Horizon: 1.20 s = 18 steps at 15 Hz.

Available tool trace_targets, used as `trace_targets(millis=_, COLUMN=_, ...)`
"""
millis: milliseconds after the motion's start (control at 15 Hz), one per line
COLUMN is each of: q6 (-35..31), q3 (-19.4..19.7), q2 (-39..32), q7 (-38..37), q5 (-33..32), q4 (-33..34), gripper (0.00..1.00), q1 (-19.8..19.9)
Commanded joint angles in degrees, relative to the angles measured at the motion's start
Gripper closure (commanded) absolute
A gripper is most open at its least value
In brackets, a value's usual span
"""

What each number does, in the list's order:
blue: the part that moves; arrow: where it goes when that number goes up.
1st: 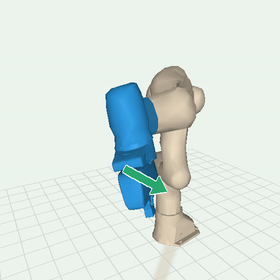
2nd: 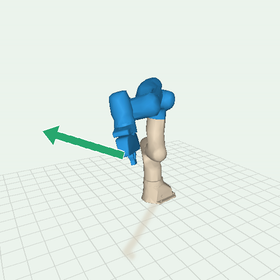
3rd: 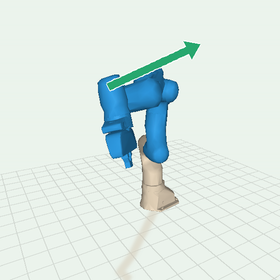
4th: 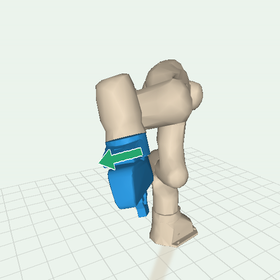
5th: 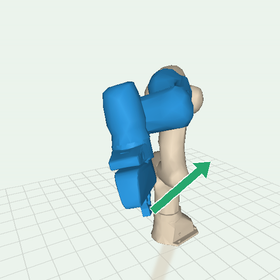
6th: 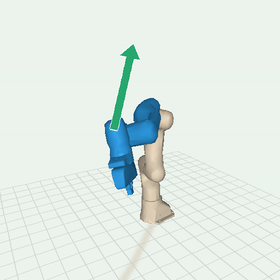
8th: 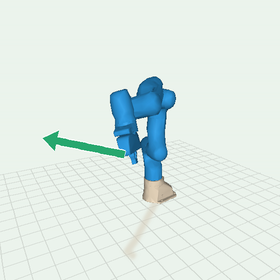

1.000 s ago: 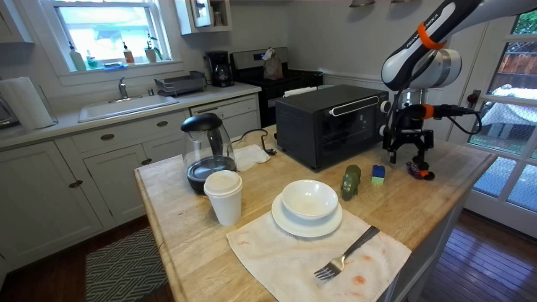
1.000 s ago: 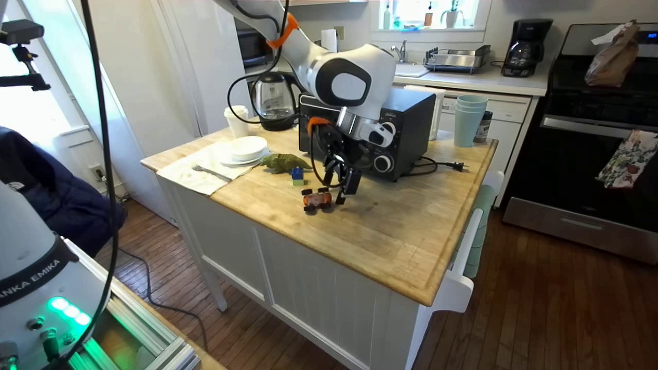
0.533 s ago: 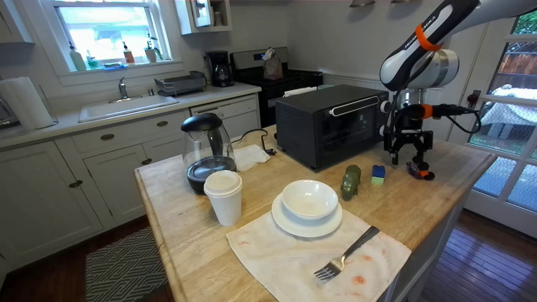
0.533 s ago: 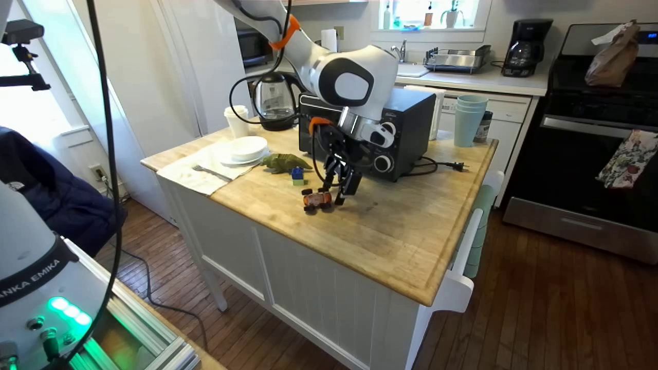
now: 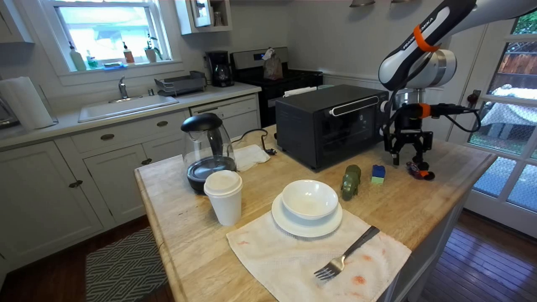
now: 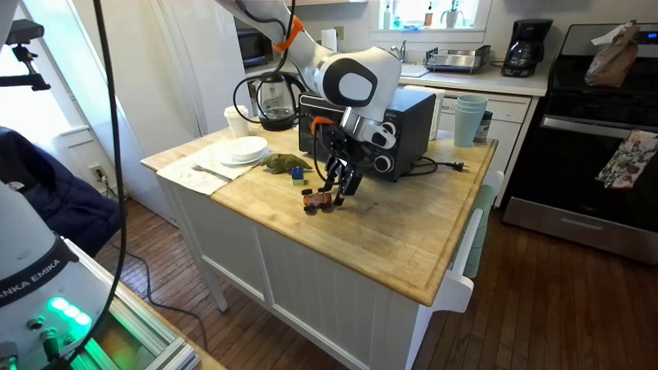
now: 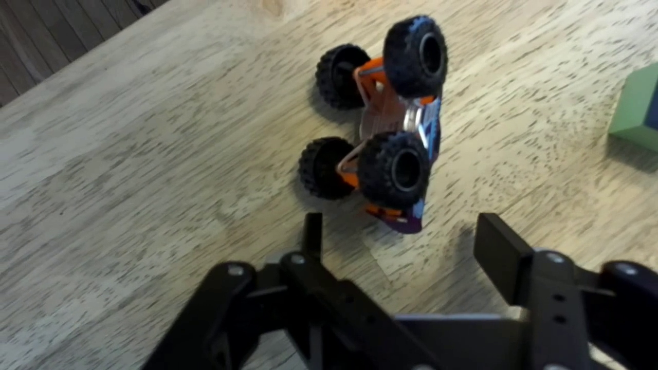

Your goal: Set the toy car upright

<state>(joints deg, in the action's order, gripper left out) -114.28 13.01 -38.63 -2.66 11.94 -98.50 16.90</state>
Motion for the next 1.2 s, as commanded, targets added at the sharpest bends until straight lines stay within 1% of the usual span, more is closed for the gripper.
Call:
trace_targets(millis=0, q6=2.82, q3=-0.47, q2=-1.54, q7=-1.46, q5=-1.09, q4=3.08, gripper=0.35, q1=0.87)
trace_targets(millis=67, q6=3.0, q3=-0.45, q2=-1.63, q7=-1.59, q5=-1.13, q4=3.27, gripper=0.38, q1=0.88)
trace_targets(millis=133, q6=3.21, q3=-0.44, q2=-1.71, q7=-1.65, q5=-1.17, q4=3.42, gripper=0.44, q1=0.87)
trace_targets(millis=200, q6=3.32, q3=-0.42, q2=-1.76, q7=-1.77, q5=-1.19, q4=3.51, gripper=0.46, q1=0.85)
trace_targets(millis=267, q6=3.51, q3=-0.41, q2=-1.83, q7=-1.86, q5=-1.22, q4=3.67, gripper=0.44, q1=0.83)
trace_targets(millis=333, q6=3.69, q3=-0.39, q2=-1.91, q7=-1.98, q5=-1.24, q4=3.83, gripper=0.48, q1=0.81)
trace_targets(millis=400, q6=3.95, q3=-0.37, q2=-1.99, q7=-2.11, q5=-1.29, q4=3.99, gripper=0.46, q1=0.78)
trace_targets(millis=533, q6=4.47, q3=-0.35, q2=-2.26, q7=-2.44, q5=-1.26, q4=4.33, gripper=0.52, q1=0.78)
trace_targets(millis=600, q6=4.77, q3=-0.34, q2=-2.39, q7=-2.66, q5=-1.24, q4=4.5, gripper=0.56, q1=0.79)
trace_targets(millis=933, q6=5.7, q3=-0.27, q2=-3.0, q7=-3.6, q5=-1.08, q4=5.32, gripper=0.58, q1=0.91)
trace_targets(millis=1000, q6=5.94, q3=-0.26, q2=-3.12, q7=-3.75, q5=-1.04, q4=5.56, gripper=0.6, q1=0.96)
trace_targets(millis=1067, q6=6.13, q3=-0.23, q2=-3.25, q7=-3.87, q5=-1.03, q4=5.77, gripper=0.68, q1=1.01)
trace_targets(millis=1133, q6=6.25, q3=-0.2, q2=-3.32, q7=-3.92, q5=-1.02, q4=5.91, gripper=0.73, q1=1.05)
